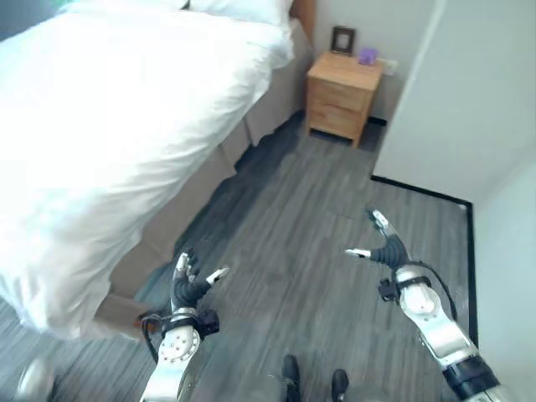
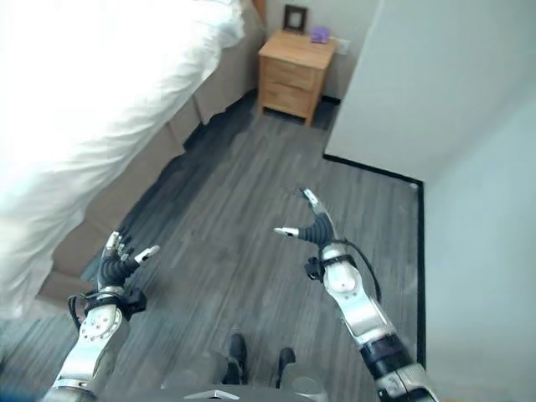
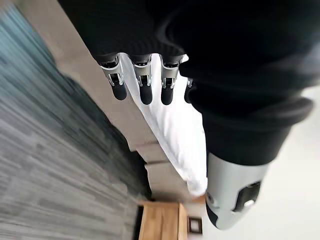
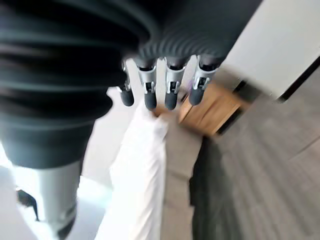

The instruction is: Pick up bed clothes into laundry basket.

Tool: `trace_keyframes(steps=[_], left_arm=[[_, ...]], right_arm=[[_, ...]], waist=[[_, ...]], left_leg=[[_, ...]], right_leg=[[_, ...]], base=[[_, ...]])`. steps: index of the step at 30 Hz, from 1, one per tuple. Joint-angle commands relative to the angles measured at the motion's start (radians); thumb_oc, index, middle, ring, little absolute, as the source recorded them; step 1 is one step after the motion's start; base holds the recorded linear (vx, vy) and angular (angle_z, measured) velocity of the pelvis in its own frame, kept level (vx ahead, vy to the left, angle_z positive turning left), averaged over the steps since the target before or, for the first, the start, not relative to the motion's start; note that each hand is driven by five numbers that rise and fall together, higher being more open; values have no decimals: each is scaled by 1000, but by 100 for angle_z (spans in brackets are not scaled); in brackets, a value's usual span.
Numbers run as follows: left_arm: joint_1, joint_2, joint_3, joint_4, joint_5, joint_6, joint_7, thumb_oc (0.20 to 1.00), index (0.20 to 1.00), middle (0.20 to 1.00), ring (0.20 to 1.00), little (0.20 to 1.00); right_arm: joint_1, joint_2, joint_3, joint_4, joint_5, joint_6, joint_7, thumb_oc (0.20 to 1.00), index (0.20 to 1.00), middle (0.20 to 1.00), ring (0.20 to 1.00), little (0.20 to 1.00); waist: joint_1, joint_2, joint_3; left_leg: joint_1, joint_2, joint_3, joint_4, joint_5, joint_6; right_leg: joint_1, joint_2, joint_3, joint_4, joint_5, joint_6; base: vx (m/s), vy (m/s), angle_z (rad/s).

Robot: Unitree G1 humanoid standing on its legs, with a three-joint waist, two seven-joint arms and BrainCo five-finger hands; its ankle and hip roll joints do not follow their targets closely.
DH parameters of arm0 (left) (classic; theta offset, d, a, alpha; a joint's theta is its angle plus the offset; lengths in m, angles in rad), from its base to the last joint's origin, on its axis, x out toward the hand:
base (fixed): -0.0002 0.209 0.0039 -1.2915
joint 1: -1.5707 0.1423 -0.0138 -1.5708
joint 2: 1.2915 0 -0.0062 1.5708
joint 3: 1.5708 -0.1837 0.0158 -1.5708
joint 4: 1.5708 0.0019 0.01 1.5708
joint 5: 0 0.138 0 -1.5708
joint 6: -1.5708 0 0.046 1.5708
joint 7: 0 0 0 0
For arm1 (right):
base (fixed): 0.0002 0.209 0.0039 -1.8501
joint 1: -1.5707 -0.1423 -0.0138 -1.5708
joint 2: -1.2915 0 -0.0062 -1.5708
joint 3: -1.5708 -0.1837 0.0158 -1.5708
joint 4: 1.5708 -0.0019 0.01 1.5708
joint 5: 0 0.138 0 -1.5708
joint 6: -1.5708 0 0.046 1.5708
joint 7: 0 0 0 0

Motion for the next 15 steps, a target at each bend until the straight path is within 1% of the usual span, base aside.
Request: trace_keyframes(steps=[1,2,3,4,5,6,7,8,9,10,11,12,13,14,15], left_arm=[[-62,26,-22,-52,-28,-71,-16,1000,1000,1000,1000,1000],[-66,28,-19,-47,-41,-69,-24,1000,1000,1000,1000,1000],[-70,26,-19,-44,-49,-68,-26,1000,1000,1000,1000,1000],[-70,28,-18,-41,-56,-66,-34,1000,1000,1000,1000,1000],[-66,27,-20,-41,-64,-62,-43,1000,1000,1000,1000,1000],[-65,27,-19,-42,-64,-62,-43,1000,1000,1000,1000,1000],[-62,20,-18,-37,-81,-57,-54,1000,1000,1000,1000,1000],[-60,19,-19,-36,-88,-54,-60,1000,1000,1000,1000,1000],[-56,16,-17,-36,-96,-45,-65,1000,1000,1000,1000,1000],[-48,14,-12,-34,-97,-39,-68,1000,1000,1000,1000,1000],[-39,12,-9,-38,-98,-32,-75,1000,1000,1000,1000,1000],[-37,12,-9,-40,-98,-31,-75,1000,1000,1000,1000,1000],[-21,6,-5,-47,-94,-19,-81,1000,1000,1000,1000,1000],[-13,14,4,-53,-85,-8,-88,1000,1000,1000,1000,1000],[-22,19,-2,-53,-83,-2,-96,1000,1000,1000,1000,1000]], right_arm=[[-47,-32,-36,1,35,-56,10,1000,1000,1000,1000,1000],[-47,-41,-40,5,38,-52,9,1000,1000,1000,1000,1000],[-52,-46,-38,6,40,-48,10,1000,1000,1000,1000,1000],[-51,-51,-39,10,40,-43,12,1000,1000,1000,1000,1000],[-53,-53,-33,9,40,-37,13,1000,1000,1000,1000,1000],[-53,-53,-33,9,40,-37,13,1000,1000,1000,1000,1000],[-41,-53,-43,4,46,-31,24,1000,1000,1000,1000,1000],[-35,-52,-46,4,48,-29,27,1000,1000,1000,1000,1000],[-27,-51,-50,1,47,-24,35,1000,1000,1000,1000,1000],[-21,-50,-53,1,45,-23,40,1000,1000,1000,1000,1000],[-15,-47,-60,-5,48,-22,45,1000,1000,1000,1000,1000],[-13,-48,-60,-6,48,-22,46,1000,1000,1000,1000,1000],[-7,-44,-60,-15,49,-19,52,1000,1000,1000,1000,1000],[-4,-39,-68,-20,55,-21,61,1000,1000,1000,1000,1000],[1,-28,-78,-30,61,-22,61,1000,1000,1000,1000,1000]], waist=[[-26,-20,5],[-38,-20,11],[-55,-23,19],[-65,-24,16],[-75,-26,16],[-78,-25,17],[-91,-31,13],[-98,-31,11],[-108,-29,3],[-115,-23,-5],[-126,-15,-15],[-127,-15,-15],[-131,-7,-26],[-134,-5,-34],[-132,-14,-39]], left_leg=[[20,146,7,-153,106,-109],[21,168,95,-139,112,-109],[41,188,183,-118,100,-112],[58,200,235,-89,79,-117],[65,210,261,-28,39,-124],[61,212,257,-16,31,-125],[82,230,311,68,-15,-130],[84,243,323,102,-28,-131],[105,263,356,118,-39,-133],[129,287,398,104,-36,-131],[159,296,425,59,-26,-130],[165,293,425,49,-21,-130],[186,281,427,3,-13,-126],[204,268,430,-47,-3,-125],[205,245,402,-82,10,-116]], right_leg=[[75,-56,-83,-78,-61,29],[67,-65,-127,-78,-52,31],[68,-78,-167,-78,-46,35],[60,-91,-196,-78,-47,37],[62,-102,-225,-78,-46,39],[65,-102,-228,-78,-48,39],[60,-129,-293,-77,-32,32],[62,-133,-316,-76,-32,30],[64,-146,-355,-75,-25,28],[66,-155,-390,-72,-24,31],[67,-156,-416,-70,-15,34],[69,-156,-417,-71,-15,34],[69,-158,-431,-68,-5,41],[66,-170,-455,-54,12,46],[64,-192,-479,-19,21,51]], base=[[-299,-109,62],[-309,-57,107],[-273,-41,159],[-241,-59,189],[-129,-38,125],[-221,-54,72],[-178,-33,67],[-229,-15,89],[-106,44,96],[-79,75,69],[-30,57,41],[21,86,62],[9,126,77],[-2,228,81],[-16,222,59]])
